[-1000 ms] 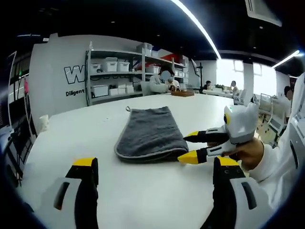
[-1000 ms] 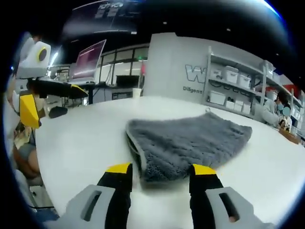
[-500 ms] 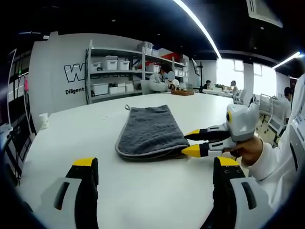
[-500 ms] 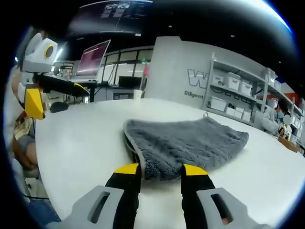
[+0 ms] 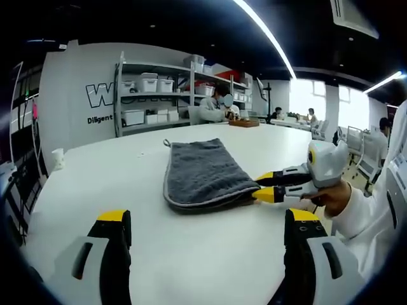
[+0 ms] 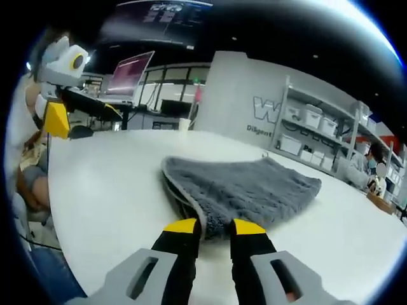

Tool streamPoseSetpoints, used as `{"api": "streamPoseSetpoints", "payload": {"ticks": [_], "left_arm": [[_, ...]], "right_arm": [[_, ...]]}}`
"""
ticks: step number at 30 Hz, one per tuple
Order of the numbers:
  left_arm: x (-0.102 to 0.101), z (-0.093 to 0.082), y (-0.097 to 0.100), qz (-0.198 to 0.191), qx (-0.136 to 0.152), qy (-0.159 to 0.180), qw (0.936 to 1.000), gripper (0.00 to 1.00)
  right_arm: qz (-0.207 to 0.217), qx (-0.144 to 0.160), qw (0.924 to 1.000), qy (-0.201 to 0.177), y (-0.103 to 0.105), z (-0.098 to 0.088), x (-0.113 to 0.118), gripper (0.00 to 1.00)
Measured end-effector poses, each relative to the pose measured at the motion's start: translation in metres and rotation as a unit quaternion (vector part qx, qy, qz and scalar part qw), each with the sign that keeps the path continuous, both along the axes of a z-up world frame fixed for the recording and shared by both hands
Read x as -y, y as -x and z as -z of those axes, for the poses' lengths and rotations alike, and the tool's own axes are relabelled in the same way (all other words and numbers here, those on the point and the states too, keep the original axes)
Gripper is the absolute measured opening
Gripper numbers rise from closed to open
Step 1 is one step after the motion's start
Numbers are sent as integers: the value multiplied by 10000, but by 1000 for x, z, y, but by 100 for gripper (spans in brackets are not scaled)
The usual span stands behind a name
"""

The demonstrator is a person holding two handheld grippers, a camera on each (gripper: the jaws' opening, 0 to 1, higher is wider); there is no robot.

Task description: Open the folded towel by lifting each exposed corner and separating the folded layers until the towel lies flat within the target outline without major curled edges

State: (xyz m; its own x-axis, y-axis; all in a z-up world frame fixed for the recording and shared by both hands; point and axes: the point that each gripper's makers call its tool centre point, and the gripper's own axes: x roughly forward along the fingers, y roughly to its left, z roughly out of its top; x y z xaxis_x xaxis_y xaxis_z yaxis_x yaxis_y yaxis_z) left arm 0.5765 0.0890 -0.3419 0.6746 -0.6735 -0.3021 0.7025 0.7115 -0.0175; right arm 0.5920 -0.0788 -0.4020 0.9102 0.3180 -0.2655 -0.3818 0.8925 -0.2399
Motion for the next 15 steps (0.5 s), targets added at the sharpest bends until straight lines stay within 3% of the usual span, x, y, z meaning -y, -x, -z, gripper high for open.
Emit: {"api": "streamPoseSetpoints", "payload": {"ticks": [15], "left_arm": [[2, 0, 3, 38, -13, 5, 10000, 100]], "right_arm": [[543, -25, 9985, -81, 2, 0, 51, 8]]}}
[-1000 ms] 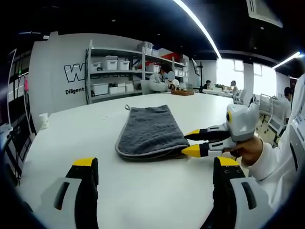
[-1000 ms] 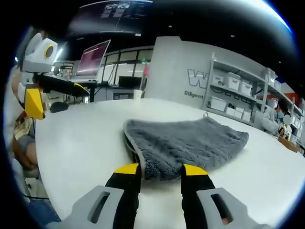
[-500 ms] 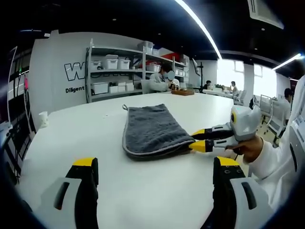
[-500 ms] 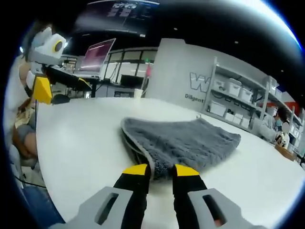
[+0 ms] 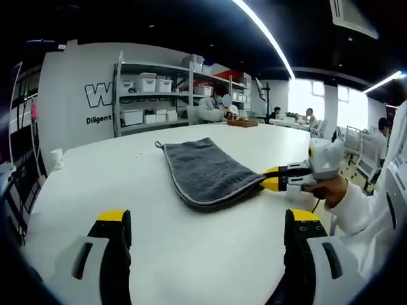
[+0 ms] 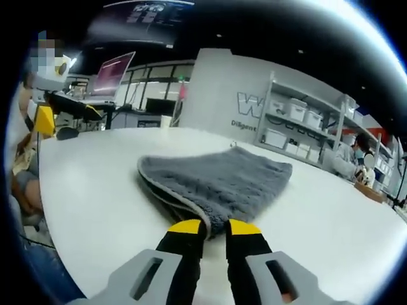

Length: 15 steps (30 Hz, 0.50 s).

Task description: Open the folded towel by lifting each exposed corner and separating the folded layers until the towel lies flat within the target outline without major curled edges

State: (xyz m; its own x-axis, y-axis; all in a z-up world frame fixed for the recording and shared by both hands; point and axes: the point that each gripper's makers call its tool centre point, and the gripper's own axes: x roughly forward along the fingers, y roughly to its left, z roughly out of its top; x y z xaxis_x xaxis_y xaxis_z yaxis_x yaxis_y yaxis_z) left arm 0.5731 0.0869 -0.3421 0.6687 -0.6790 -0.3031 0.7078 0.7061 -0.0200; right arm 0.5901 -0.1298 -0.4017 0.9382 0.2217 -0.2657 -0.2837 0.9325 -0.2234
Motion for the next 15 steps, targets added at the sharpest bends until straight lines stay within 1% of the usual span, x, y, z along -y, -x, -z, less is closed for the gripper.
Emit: {"api": "streamPoseSetpoints", "payload": {"ticks": [8, 15], "left_arm": [[-1, -3, 0, 10, 27, 9, 10000, 100], [-2, -4, -2, -9, 29, 26, 10000, 99]], "right_arm": [[354, 31, 9994, 32, -2, -3, 30, 5], [562, 44, 9984, 76, -4, -4, 47, 3]]}}
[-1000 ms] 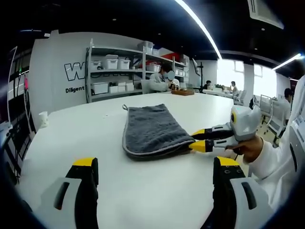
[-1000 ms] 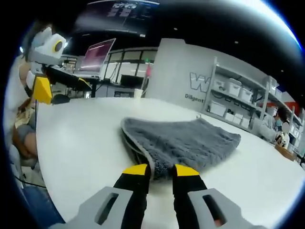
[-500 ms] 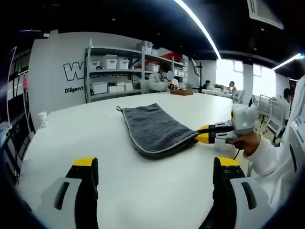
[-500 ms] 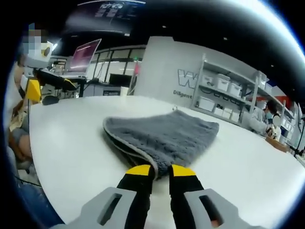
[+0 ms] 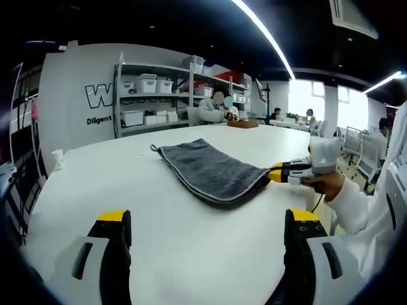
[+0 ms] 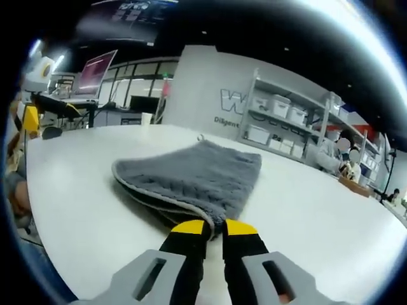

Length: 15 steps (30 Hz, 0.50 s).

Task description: Open the folded towel by lifting each exposed corner and separating the folded layers until the towel lies flat within the target outline without major curled edges

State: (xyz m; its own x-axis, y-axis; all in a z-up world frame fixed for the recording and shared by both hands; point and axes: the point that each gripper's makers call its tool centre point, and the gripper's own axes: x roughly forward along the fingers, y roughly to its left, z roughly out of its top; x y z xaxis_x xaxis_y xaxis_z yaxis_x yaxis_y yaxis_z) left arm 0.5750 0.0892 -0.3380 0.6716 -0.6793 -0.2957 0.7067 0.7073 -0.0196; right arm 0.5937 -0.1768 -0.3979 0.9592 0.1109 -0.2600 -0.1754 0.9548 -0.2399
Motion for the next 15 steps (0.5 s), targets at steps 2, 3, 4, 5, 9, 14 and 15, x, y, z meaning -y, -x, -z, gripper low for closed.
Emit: {"api": "streamPoseSetpoints", "payload": {"ticks": [2, 3, 4, 5, 9, 14, 15], "left_arm": [[0, 0, -1, -4, -2, 1, 10000, 99], [0, 0, -1, -3, -7, 5, 10000, 99], [0, 1, -1, -1, -11, 7, 10000, 99], [0, 1, -1, 0, -22, 10, 10000, 99], [-1, 2, -1, -2, -32, -6, 10000, 99], [-1, 1, -1, 7, -20, -9, 10000, 99], [0, 1, 0, 14, -13, -5, 10000, 99]], "right_arm": [[52, 4, 10000, 17, 0, 0, 4, 3], [77, 1, 10000, 12, -1, 0, 6, 3], [99, -2, 10000, 8, -1, 0, 8, 3], [117, -1, 9999, 13, -1, 0, 10, 3], [204, 0, 9998, 40, -1, 0, 18, 2], [328, 4, 9994, 55, -1, 0, 29, 1], [354, 6, 9994, 61, -1, 0, 31, 1]]}}
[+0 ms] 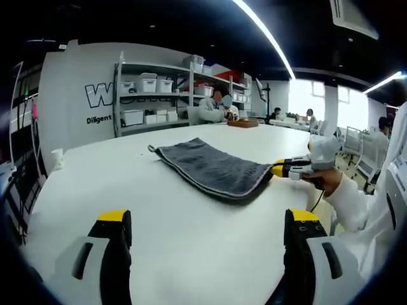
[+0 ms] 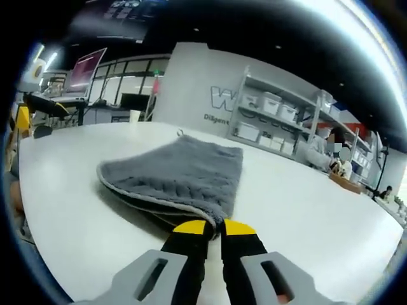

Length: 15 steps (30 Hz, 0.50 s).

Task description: Open the folded towel by lifting each exposed corner and separating the folded layers until the towel lies flat within the target outline without major curled edges

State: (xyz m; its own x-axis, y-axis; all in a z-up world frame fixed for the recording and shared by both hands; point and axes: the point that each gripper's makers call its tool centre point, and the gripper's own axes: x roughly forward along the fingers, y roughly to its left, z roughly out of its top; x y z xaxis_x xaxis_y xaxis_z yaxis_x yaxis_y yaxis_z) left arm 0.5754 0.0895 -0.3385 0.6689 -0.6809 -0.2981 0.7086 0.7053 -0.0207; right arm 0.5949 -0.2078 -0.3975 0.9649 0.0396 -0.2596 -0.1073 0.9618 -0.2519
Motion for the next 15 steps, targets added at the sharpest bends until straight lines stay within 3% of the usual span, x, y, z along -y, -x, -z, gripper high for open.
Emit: {"api": "streamPoseSetpoints", "payload": {"ticks": [15], "left_arm": [[1, 1, 2, 14, -13, 0, 10000, 99]], "right_arm": [[262, -28, 9996, 35, 2, -1, 24, 1]]}}
